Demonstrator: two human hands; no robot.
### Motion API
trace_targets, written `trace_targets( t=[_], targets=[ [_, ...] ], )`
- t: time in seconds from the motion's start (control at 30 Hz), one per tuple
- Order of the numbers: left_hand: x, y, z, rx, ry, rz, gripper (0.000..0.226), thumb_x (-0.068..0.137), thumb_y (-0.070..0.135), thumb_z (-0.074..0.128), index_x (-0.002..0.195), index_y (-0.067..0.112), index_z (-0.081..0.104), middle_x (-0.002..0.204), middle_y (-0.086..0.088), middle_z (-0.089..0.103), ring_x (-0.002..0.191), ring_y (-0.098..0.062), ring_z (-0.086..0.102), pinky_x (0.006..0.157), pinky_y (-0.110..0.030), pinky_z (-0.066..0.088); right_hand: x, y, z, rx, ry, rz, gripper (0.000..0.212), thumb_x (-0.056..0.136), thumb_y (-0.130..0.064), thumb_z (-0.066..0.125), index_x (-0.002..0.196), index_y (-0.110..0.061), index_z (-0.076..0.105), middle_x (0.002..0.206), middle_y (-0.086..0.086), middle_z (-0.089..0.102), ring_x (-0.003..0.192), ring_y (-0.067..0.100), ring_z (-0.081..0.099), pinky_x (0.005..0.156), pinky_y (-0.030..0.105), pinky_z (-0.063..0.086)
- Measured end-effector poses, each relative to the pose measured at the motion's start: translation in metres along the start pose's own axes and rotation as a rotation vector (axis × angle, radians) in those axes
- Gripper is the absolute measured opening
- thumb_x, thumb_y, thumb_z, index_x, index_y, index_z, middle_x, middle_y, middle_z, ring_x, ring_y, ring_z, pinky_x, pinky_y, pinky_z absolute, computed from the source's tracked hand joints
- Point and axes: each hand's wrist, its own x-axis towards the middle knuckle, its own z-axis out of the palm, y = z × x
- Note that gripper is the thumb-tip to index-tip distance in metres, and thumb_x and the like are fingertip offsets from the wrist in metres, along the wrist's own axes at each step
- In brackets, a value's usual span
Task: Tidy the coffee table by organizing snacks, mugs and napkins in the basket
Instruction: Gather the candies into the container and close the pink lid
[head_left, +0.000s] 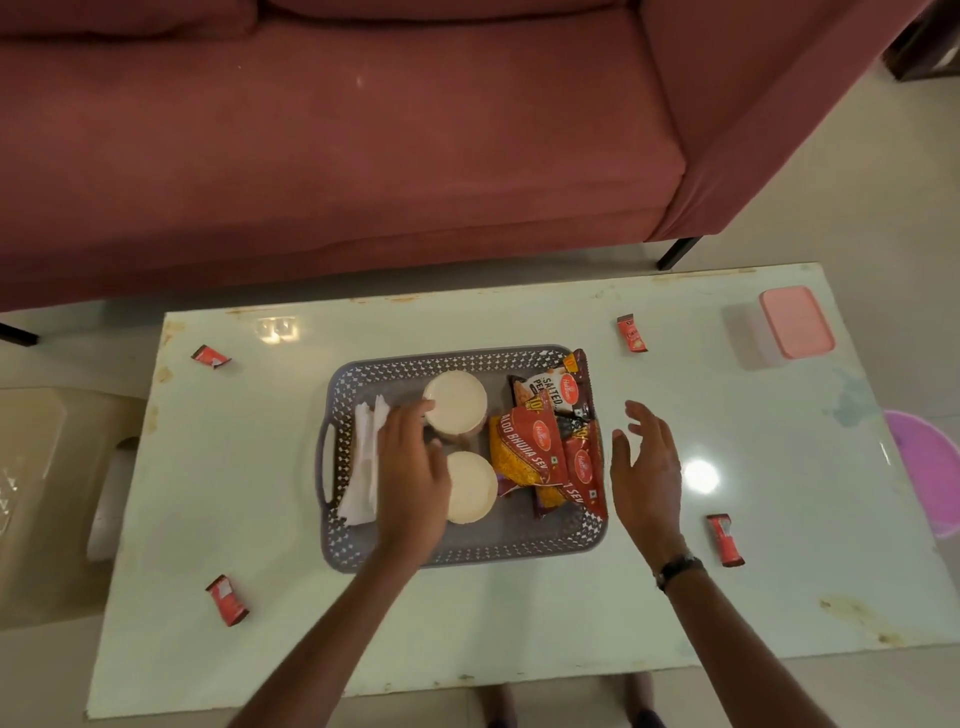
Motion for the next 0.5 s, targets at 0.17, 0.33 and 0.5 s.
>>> trace_targets(
  t=[0.17,0.33,0.5],
  targets=[
    [-0.001,0.078,0.057,-0.104,-0.105,0.083,0.034,0.092,0.007,0.048,0.125,0.015,0.048,0.122,0.001,0.056,0.114,-0.007,0.048,0.092,-0.018,0.042,0.033,0.019,-0.036,0.008,0.030,-0.086,0.035,0.095,-0.014,0.048,0.130,-0.014,0.048,0.127,0.007,0.056,0.114,0.022,0.056,0.088,0.031,0.047],
    [0.003,0.138,0.130,-0.258,-0.255,0.045,0.037,0.092,0.005,0.046,0.127,0.018,0.046,0.129,0.004,0.051,0.117,-0.006,0.047,0.093,-0.019,0.044,0.089,0.063,-0.080,-0.143,0.014,-0.197,0.039,0.093,-0.010,0.050,0.132,-0.011,0.046,0.132,0.007,0.053,0.121,0.025,0.049,0.093,0.030,0.043],
    [0.007,0.190,0.204,-0.395,-0.443,-0.059,0.039,0.093,0.006,0.046,0.130,0.018,0.043,0.137,0.003,0.048,0.122,-0.012,0.048,0.091,-0.020,0.045,0.163,0.120,-0.110,-0.381,-0.051,-0.232,0.050,0.090,-0.013,0.055,0.137,-0.005,0.039,0.147,0.017,0.037,0.135,0.036,0.034,0.107,0.049,0.040]
  ],
)
